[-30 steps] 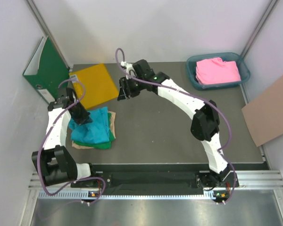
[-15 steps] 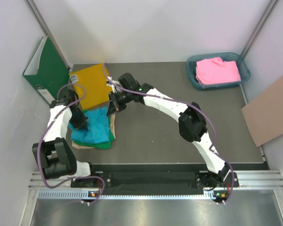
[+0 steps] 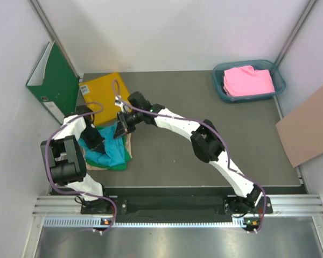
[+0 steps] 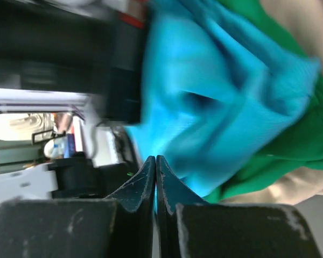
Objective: Fold and stack the t-shirts
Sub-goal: Put the neatly folded tshirt into the corner of the board with the left arm
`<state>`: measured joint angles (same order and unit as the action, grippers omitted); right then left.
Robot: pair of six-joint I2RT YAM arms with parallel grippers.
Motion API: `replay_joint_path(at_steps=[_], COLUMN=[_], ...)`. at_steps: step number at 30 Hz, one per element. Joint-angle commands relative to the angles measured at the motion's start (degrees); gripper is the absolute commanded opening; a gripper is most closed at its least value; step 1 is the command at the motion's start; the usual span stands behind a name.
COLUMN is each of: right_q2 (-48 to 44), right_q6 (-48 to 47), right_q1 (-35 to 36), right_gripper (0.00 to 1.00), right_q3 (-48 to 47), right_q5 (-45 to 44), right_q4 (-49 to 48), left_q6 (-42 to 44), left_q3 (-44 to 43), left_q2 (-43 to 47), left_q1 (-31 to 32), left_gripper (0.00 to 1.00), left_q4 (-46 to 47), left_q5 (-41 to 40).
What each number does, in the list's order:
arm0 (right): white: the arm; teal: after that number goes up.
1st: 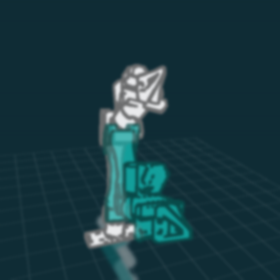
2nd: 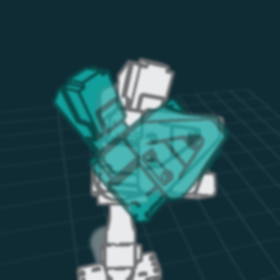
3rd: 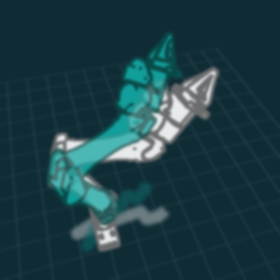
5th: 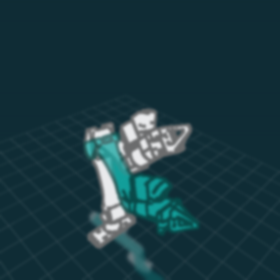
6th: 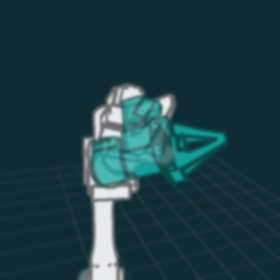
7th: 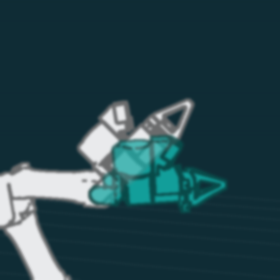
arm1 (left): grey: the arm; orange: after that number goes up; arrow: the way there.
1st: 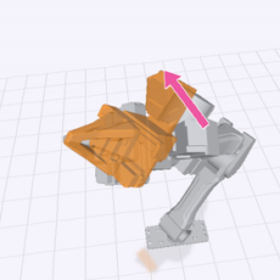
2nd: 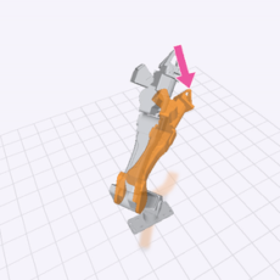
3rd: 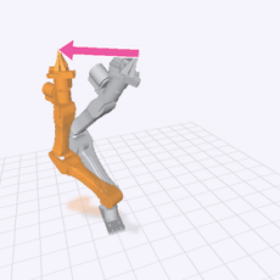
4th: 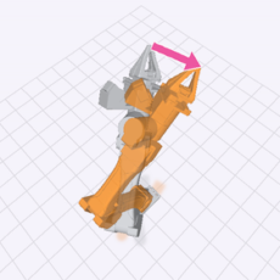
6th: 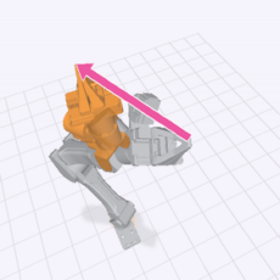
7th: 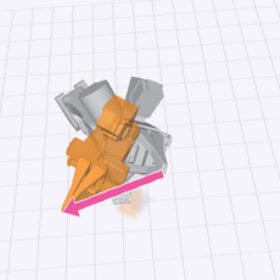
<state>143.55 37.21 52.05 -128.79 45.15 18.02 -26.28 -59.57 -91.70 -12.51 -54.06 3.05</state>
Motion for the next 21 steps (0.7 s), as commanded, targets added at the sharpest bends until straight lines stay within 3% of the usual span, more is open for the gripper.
replay_joint_path(at_steps=[1,7,14,17,21], right_q2=[4.4,4.9,2.3,2.0,-1.3], right_q6=[-0.3,-0.3,-1.4,-3.8,-7.8], right_q1=[1.6,0.2,-2.7,-3.1,-3.6], right_gripper=[0.0,0.0,0.0,0.0,0.0], right_q3=[-1.9,-1.7,3.5,3.5,6.0], right_q5=[0.0,-7.6,-15.8,-18.5,-22.5], right_q4=[1.3,6.2,9.1,12.2,13.0], left_q6=[1.8,3.4,4.0,3.8,4.1], left_q3=[-1.5,-4.0,-9.7,-13.5,-12.5], left_q2=[-2.6,-2.9,1.2,4.2,11.6], left_q1=[0.0,-0.1,-0.1,-0.2,-0.1], left_gripper=[0.0,0.0,0.0,0.0,0.26], left_q4=[2.3,-0.2,-4.6,-3.5,3.1], left_q5=[0.3,-2.6,-15.0,-13.1,-0.6])
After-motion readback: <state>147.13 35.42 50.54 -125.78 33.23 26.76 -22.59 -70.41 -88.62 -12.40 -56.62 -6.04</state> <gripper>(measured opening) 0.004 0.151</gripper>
